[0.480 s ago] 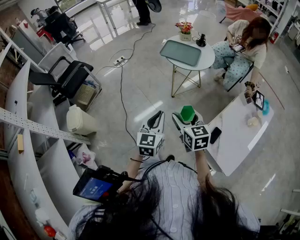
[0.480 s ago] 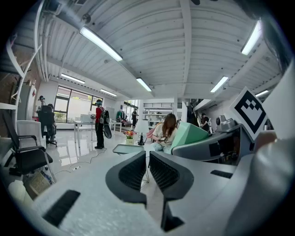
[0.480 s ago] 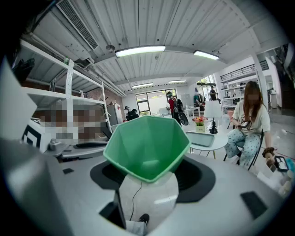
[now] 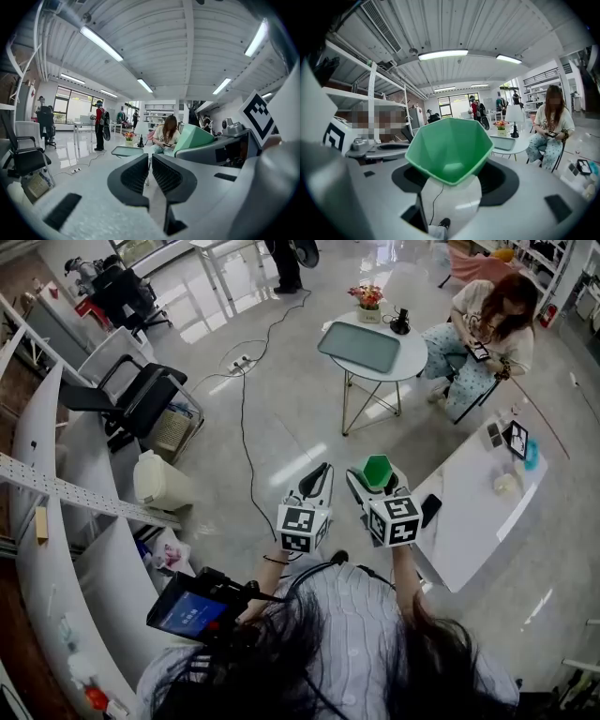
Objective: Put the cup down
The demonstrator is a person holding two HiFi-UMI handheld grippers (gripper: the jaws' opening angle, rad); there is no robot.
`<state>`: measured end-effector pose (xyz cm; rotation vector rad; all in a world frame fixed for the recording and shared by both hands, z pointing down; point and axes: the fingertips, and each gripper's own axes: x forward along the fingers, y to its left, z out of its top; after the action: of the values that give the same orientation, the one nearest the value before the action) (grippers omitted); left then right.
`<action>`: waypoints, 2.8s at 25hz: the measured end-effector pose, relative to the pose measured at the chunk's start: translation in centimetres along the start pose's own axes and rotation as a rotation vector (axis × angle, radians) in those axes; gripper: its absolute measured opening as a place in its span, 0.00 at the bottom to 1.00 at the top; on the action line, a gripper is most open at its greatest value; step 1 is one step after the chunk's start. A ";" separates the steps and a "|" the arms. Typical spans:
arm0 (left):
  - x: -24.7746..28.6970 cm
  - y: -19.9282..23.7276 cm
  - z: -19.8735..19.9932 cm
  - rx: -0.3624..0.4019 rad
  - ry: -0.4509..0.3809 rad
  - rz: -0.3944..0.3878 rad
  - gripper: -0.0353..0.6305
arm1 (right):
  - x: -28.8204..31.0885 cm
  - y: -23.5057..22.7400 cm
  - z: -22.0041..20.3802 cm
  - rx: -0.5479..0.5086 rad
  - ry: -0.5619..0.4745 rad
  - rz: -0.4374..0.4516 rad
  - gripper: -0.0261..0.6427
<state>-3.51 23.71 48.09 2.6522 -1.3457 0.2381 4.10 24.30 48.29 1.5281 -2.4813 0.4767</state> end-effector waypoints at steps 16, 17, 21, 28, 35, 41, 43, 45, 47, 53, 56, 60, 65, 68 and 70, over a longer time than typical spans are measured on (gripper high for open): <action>1.0 0.2 -0.2 -0.001 0.028 -0.010 0.09 | 1.1 -0.9 -0.5 0.025 0.013 -0.002 0.51; 1.2 0.4 -0.3 -0.001 0.029 -0.008 0.09 | 1.4 -1.0 -0.5 0.026 0.013 -0.002 0.51; 2.3 1.6 -0.4 -0.008 0.026 0.008 0.09 | 2.6 -1.6 -0.6 0.020 0.022 -0.001 0.51; 5.8 4.1 0.0 -0.039 0.039 -0.008 0.09 | 5.7 -3.4 0.5 0.018 0.031 -0.015 0.51; 10.4 7.7 1.8 -0.009 0.042 -0.045 0.09 | 10.8 -5.4 3.3 0.026 0.029 -0.033 0.51; 14.4 10.6 2.9 0.017 0.060 -0.090 0.09 | 15.2 -7.2 5.2 0.037 0.039 -0.058 0.51; 15.5 11.6 3.2 0.036 0.065 -0.105 0.09 | 16.6 -7.5 5.5 0.045 0.045 -0.068 0.51; 16.6 12.8 3.5 0.044 0.066 -0.121 0.09 | 18.1 -7.7 6.0 0.052 0.047 -0.079 0.51; 17.7 13.8 3.9 0.042 0.068 -0.137 0.09 | 19.6 -8.0 6.6 0.056 0.050 -0.089 0.51; 20.8 17.3 5.3 0.029 0.070 -0.156 0.09 | 23.6 -9.0 8.0 0.067 0.062 -0.121 0.51; 22.0 19.1 5.4 0.029 0.073 -0.176 0.09 | 25.6 -9.2 8.4 0.077 0.066 -0.138 0.51; 23.5 21.2 5.7 0.032 0.084 -0.200 0.09 | 27.8 -9.6 9.3 0.092 0.063 -0.162 0.51; 25.3 22.8 4.9 0.021 0.099 -0.226 0.09 | 29.7 -10.4 10.0 0.094 0.064 -0.183 0.51; 26.2 23.2 5.3 0.019 0.103 -0.232 0.09 | 30.3 -11.0 10.1 0.100 0.068 -0.193 0.51; 26.5 23.4 5.5 0.016 0.101 -0.237 0.09 | 30.6 -11.2 10.1 0.105 0.070 -0.200 0.51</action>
<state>-6.59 -11.85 49.94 2.7401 -0.9924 0.3480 0.41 -9.50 50.67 1.7446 -2.2536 0.6218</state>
